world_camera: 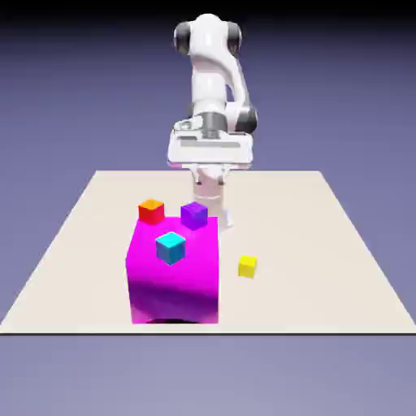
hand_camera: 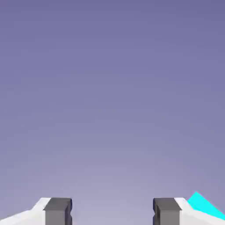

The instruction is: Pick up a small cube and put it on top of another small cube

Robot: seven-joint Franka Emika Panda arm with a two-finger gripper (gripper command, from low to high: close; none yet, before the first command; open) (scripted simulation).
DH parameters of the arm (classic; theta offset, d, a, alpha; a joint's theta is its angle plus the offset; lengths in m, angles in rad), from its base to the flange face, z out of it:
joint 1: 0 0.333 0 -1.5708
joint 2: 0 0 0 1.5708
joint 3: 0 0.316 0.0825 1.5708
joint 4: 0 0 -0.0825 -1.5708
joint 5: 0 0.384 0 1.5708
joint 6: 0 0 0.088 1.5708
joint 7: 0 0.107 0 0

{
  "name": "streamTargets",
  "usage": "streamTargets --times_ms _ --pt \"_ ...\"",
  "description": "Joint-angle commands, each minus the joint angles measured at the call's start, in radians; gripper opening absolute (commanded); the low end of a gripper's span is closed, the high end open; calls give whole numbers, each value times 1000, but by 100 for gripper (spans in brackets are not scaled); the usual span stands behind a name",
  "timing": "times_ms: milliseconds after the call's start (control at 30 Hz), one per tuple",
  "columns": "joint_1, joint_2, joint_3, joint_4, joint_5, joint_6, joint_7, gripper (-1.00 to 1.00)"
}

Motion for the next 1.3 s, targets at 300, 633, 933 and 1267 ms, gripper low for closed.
streamTargets --times_ms 300,633,933,1267 --pt "362 324 -103 -17 -210 -244 -249 0" --pt "582 621 -189 -16 -369 -286 -362 0" --pt "591 708 -211 -8 -400 -206 -336 -100" --pt "558 498 -165 51 -372 -433 -441 -100"
